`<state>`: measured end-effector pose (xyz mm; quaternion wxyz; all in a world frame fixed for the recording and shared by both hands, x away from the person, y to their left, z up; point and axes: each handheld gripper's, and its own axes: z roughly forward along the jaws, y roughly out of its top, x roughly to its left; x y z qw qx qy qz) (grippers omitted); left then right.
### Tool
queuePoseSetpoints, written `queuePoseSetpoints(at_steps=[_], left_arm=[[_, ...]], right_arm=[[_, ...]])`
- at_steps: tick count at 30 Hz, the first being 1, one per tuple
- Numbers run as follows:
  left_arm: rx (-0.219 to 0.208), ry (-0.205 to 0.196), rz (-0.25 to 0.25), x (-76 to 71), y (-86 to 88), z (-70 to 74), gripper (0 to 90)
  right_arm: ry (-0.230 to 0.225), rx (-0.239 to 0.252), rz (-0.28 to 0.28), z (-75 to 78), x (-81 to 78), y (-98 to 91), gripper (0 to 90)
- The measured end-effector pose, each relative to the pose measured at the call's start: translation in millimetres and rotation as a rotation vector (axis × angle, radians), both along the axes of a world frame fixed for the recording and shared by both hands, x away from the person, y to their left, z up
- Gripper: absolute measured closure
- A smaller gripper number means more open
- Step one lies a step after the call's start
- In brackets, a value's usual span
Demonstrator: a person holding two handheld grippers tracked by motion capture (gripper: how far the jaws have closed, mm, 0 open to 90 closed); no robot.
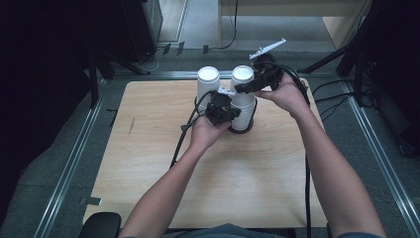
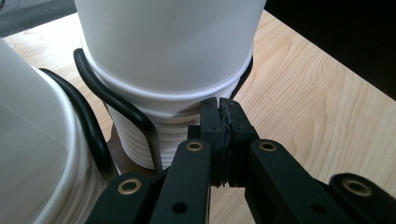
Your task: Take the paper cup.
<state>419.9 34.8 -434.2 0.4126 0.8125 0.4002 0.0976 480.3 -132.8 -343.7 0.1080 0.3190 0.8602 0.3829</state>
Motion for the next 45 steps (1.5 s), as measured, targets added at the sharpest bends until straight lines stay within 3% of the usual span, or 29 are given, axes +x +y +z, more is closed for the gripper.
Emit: queuePoseSetpoints(at_steps=[9, 14, 25, 37, 45], left_arm=[[0.001, 0.001, 0.002, 0.1, 0.1, -1.0, 89.2], [0.001, 0.004, 0.005, 0.1, -0.3, -1.4, 89.2], [-0.001, 0.004, 0.009, 0.5, -0.8, -1.9, 89.5], [0.011, -0.003, 0.009, 0.3, -1.1, -2.3, 89.6], [0.008, -0.002, 0.015, 1.0, 0.1, -3.0, 89.7]], right_arm=[[-0.011, 0.006, -0.002, 1.9, 4.5, 6.6, 19.2], [-0.048, -0.021, 0.005, 5.6, 4.1, 10.1, 21.8], [-0.072, -0.061, 0.009, 9.4, 2.4, 13.4, 24.2], [-0.073, -0.098, 0.026, 14.4, 2.2, 17.1, 24.9], [-0.064, -0.094, 0.009, 16.0, 3.4, 18.1, 25.3]])
